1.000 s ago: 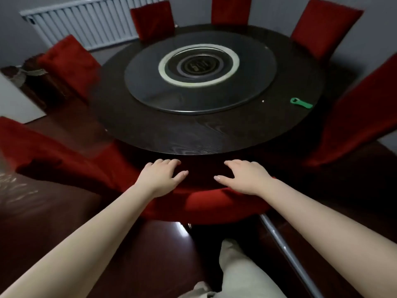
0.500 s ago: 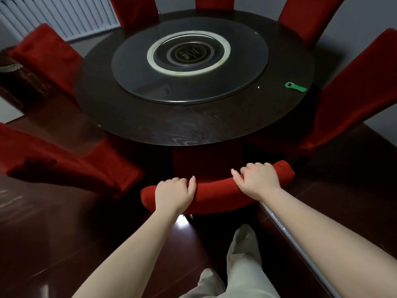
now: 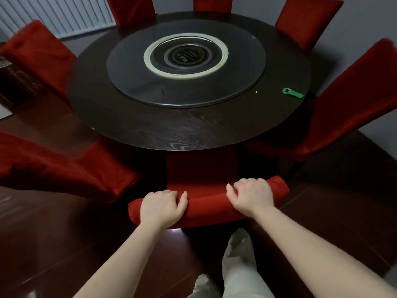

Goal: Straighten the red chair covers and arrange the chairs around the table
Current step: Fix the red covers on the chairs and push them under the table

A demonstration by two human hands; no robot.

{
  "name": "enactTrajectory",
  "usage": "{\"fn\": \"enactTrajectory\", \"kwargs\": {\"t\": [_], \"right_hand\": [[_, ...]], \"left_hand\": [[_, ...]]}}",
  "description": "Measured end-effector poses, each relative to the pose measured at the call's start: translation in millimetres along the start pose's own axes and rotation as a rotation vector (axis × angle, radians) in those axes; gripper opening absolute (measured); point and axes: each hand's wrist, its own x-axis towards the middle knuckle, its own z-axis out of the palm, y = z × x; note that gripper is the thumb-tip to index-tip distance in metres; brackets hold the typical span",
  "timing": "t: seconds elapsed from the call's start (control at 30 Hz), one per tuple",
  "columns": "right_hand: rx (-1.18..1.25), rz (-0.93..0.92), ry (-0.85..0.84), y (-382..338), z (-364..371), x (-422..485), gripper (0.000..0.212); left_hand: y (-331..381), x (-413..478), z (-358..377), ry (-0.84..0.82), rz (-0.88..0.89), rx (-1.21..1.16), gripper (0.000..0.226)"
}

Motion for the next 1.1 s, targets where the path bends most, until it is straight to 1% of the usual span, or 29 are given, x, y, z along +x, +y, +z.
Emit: {"fn": "enactTrajectory", "kwargs": {"t": [0.1, 0.2, 0.27, 0.37, 0.57, 0.7, 0.97, 1.1], "right_hand": [[0.048, -0.007, 0.021, -15, 0, -8, 0.064], [0.054, -0.017, 0.029, -12, -2, -7, 0.066], [0.047, -0.028, 0.028, -6, -1, -7, 0.068], [0.056, -0.028, 0.04, 4, 1, -10, 0.07], [0.045, -0.019, 0.072, 4, 2, -9, 0.067], [0.029, 0.02, 0.081, -2, 5, -12, 0.063], [-0.035, 0.076, 0.06, -10, 1, -12, 0.064], [-0.019, 0.058, 0.043, -19, 2, -16, 0.064]], "left_hand": [[-11, -6, 0, 0.01, -0.032, 0.008, 0.062], [-2, -6, -3, 0.017, -0.081, 0.003, 0.063], [4, -5, -4, -0.008, -0.093, 0.012, 0.059], [12, -6, -1, -0.033, -0.089, 0.007, 0.055], [12, -7, -2, -0.034, -0.062, -0.003, 0.059], [10, -9, -2, -0.039, -0.059, 0.01, 0.06], [8, -9, 1, -0.01, -0.061, -0.014, 0.064], [-1, -11, 1, -0.021, -0.075, 0.0, 0.062]]}}
